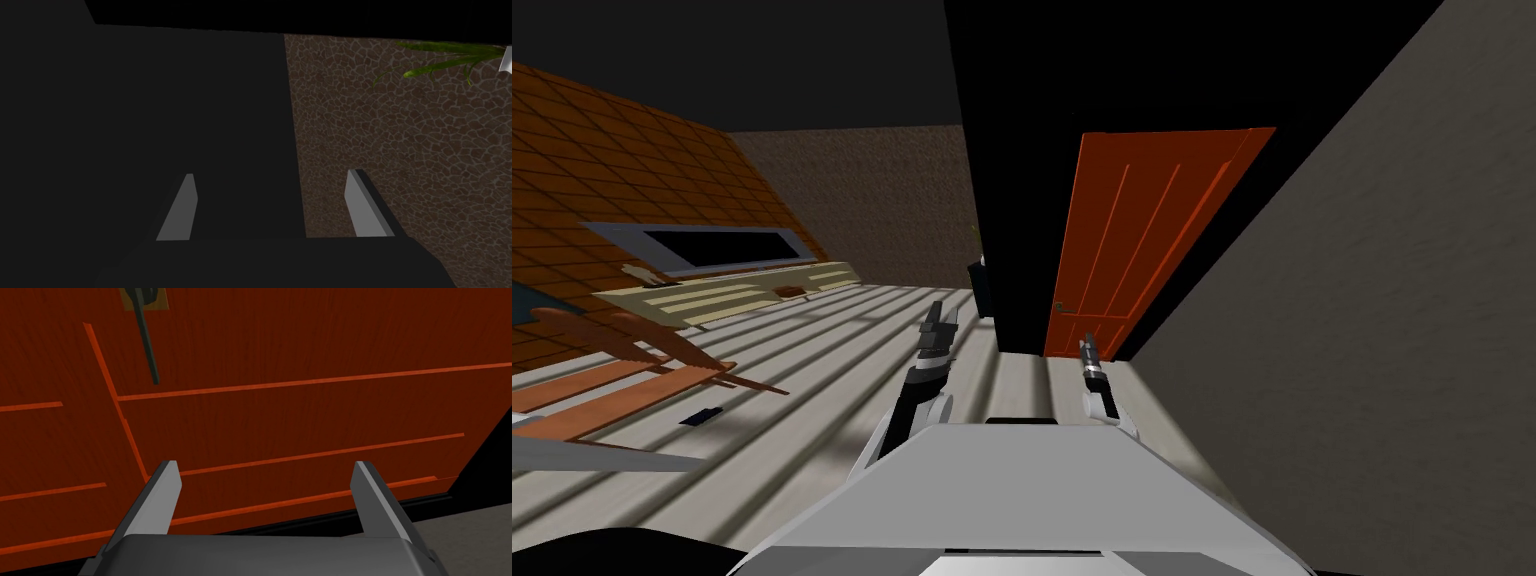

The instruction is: Pull the door open

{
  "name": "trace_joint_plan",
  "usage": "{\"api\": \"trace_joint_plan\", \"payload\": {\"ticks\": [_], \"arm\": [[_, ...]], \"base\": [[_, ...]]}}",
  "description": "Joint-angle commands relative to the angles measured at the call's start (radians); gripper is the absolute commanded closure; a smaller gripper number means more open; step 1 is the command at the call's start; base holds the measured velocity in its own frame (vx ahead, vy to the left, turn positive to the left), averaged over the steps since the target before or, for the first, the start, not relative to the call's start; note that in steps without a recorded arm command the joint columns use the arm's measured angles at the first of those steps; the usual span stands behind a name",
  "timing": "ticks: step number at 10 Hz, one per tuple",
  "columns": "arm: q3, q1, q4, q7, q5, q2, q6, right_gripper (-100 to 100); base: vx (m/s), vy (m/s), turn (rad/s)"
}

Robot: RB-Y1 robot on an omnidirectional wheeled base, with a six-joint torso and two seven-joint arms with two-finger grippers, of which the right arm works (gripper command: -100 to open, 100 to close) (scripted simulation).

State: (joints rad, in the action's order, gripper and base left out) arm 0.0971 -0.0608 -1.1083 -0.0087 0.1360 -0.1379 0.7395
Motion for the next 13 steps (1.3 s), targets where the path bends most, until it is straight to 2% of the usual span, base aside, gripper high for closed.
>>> {"api": "trace_joint_plan", "payload": {"ticks": [1,3,4,12,13], "arm": [[0.001,0.012,0.035,0.001,0.005,-0.001,0.000,-100],[0.003,0.028,0.083,0.001,0.011,-0.003,0.007,-100],[0.003,0.028,0.083,0.001,0.011,-0.003,0.007,-100],[0.008,0.088,0.258,0.000,0.032,-0.010,0.030,-100],[0.009,0.100,0.293,0.000,0.036,-0.011,0.035,-100]], "base": [[0.079,-0.059,0.105],[0.085,-0.034,0.094],[0.060,-0.025,0.023],[0.072,-0.041,0.082],[0.089,-0.057,0.110]]}}
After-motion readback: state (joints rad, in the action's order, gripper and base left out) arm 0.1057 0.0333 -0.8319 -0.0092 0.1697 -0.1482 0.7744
